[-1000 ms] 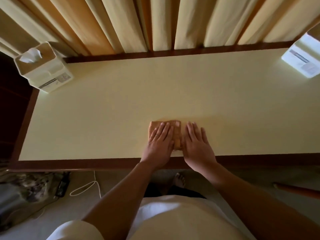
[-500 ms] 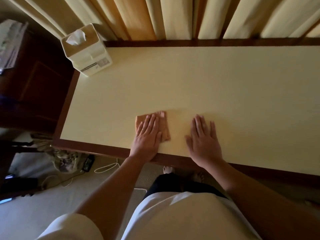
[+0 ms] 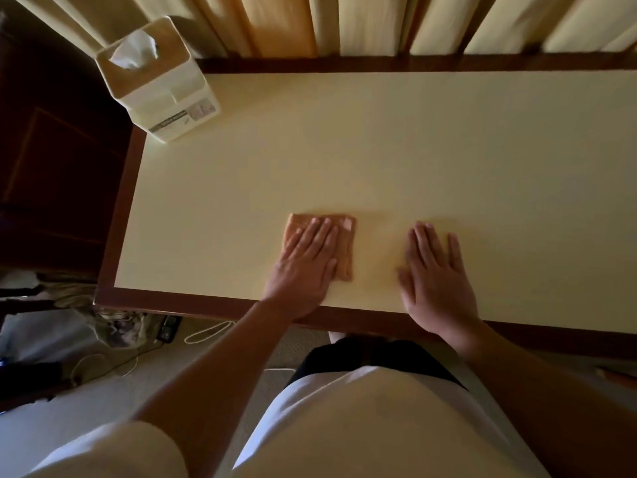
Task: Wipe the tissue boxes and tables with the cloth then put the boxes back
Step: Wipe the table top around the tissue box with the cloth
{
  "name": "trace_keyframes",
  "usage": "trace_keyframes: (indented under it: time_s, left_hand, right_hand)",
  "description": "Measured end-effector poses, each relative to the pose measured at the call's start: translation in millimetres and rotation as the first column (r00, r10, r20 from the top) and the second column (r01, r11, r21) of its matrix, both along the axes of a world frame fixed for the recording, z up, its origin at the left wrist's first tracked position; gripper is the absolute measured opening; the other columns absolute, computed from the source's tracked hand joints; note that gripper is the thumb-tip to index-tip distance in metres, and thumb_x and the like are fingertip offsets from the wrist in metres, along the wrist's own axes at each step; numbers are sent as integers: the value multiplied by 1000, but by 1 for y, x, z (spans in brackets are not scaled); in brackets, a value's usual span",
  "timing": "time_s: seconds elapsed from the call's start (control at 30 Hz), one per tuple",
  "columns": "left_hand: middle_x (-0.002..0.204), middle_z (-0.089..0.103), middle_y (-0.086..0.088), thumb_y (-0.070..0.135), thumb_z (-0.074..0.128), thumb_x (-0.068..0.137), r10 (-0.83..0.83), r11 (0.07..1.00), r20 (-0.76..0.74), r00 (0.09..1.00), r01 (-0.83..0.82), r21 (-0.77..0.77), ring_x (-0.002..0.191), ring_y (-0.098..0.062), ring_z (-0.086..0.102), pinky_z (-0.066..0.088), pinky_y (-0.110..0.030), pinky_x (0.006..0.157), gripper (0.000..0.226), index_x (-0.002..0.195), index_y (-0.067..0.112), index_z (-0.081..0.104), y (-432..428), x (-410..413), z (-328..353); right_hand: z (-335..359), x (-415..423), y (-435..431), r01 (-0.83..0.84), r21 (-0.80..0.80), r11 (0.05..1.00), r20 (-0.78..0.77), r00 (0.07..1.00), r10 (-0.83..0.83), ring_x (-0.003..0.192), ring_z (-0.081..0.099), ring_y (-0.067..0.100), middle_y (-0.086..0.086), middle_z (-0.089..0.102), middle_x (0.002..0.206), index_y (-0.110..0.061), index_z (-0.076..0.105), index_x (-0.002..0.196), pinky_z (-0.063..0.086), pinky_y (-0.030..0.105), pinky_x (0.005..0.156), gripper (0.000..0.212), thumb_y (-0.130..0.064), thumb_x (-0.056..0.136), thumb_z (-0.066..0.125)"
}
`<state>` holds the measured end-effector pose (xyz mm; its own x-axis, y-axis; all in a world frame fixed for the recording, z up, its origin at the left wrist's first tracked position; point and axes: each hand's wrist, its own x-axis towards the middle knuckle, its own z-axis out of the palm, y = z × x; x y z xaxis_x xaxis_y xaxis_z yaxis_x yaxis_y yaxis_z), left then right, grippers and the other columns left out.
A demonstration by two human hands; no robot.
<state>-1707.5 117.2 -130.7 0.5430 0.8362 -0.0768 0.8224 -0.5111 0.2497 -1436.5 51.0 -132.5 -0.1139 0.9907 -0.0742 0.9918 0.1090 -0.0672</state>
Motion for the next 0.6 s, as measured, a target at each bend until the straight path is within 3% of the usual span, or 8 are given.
trace_keyframes:
  time_s: [0.17,0.23,0.4,0.47,0.6]
  left_hand:
    - [173,24,-9,40,20,106,265,964,22,964,-264,-40,162,-29,14,10,-47,131,67,166,10,27,62,37,1]
    - [173,25,-9,39,24,107,196,980,47,979,-195,-38,162,-29,14,13,-50,131,65,165,10,29,43,50,0]
    - [172,28,-7,34,36,112,-159,986,56,986,156,59,162,-24,17,19,-48,130,57,164,12,33,0,11,-7]
    - [171,31,-8,34,35,112,-135,990,50,990,132,56,161,-26,21,21,-48,130,56,163,11,36,19,7,-8]
    - [171,31,-10,37,25,109,89,995,43,995,-87,-42,160,-31,21,16,-50,131,62,163,8,34,45,43,-2]
  right_hand:
    - [0,-2,-1,14,49,999,-19,1000,-13,159,15,33,20,24,169,2,25,160,14,61,125,69,-41,107,32]
    - [-1,-2,-2,15,52,999,-20,1000,-14,159,16,33,20,25,168,2,28,159,15,61,125,68,-40,107,33]
    - [1,-2,0,9,29,1000,1,1000,-9,159,16,32,18,24,169,2,30,159,15,60,126,68,-42,107,29]
    - [0,-1,-1,5,47,999,-20,1000,-4,159,15,31,18,24,169,2,30,159,15,60,126,67,-41,107,31]
    - [0,-1,-2,15,55,998,-24,1000,-14,160,12,29,17,21,170,1,25,161,16,59,126,68,-41,108,35]
